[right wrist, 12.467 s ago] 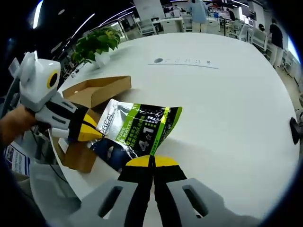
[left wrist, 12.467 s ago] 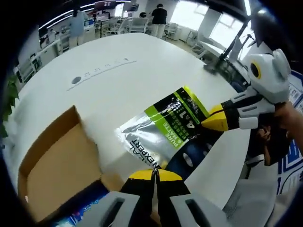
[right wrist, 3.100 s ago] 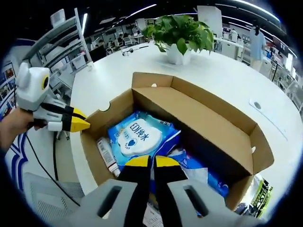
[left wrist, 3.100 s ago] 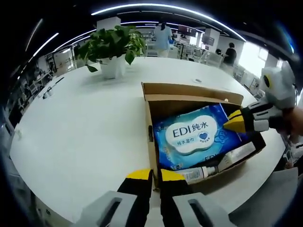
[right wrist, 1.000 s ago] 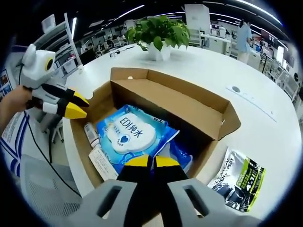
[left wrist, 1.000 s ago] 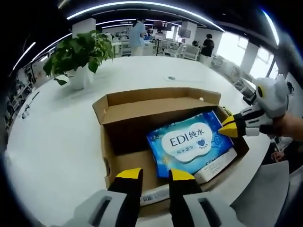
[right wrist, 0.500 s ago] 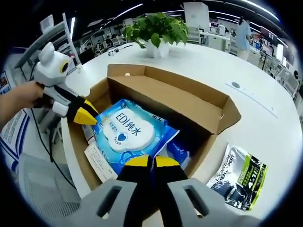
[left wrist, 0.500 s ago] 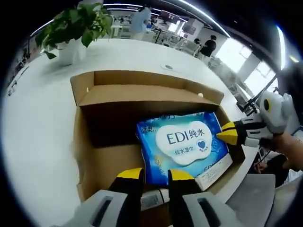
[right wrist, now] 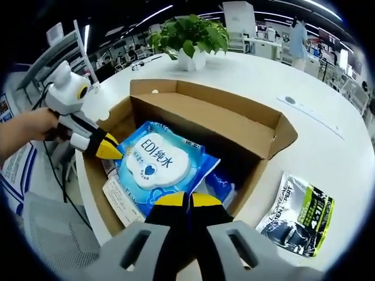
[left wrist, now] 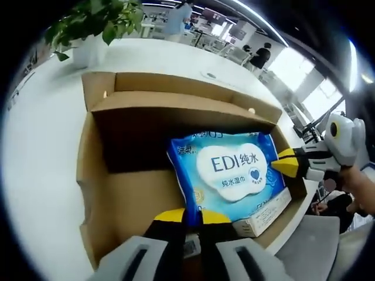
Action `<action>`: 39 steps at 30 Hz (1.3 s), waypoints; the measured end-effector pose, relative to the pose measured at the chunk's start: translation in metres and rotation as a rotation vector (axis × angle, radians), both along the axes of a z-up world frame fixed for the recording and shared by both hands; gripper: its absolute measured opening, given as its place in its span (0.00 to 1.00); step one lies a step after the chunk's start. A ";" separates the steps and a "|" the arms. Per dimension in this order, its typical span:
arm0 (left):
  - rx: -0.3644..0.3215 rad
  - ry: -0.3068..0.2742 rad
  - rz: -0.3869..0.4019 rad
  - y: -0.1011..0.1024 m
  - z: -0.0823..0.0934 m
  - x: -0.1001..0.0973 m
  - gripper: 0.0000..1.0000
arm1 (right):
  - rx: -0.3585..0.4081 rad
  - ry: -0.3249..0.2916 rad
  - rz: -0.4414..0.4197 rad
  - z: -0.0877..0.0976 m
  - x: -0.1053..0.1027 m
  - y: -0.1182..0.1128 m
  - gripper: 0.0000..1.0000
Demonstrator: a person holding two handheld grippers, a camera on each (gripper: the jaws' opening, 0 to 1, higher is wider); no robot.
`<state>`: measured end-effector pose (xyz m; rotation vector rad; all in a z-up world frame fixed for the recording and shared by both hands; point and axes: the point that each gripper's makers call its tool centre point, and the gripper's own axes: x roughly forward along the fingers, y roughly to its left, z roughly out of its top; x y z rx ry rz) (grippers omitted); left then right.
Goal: Operate the shoe box by opening the lid, removing the specified soft item, and placing it in the target area until the item is outside and the box remains undamaged.
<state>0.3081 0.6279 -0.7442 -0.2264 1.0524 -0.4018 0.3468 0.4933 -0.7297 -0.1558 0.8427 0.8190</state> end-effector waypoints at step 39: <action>-0.005 -0.179 0.053 -0.017 0.068 0.009 0.01 | 0.126 -0.054 -0.081 0.048 0.002 -0.024 0.00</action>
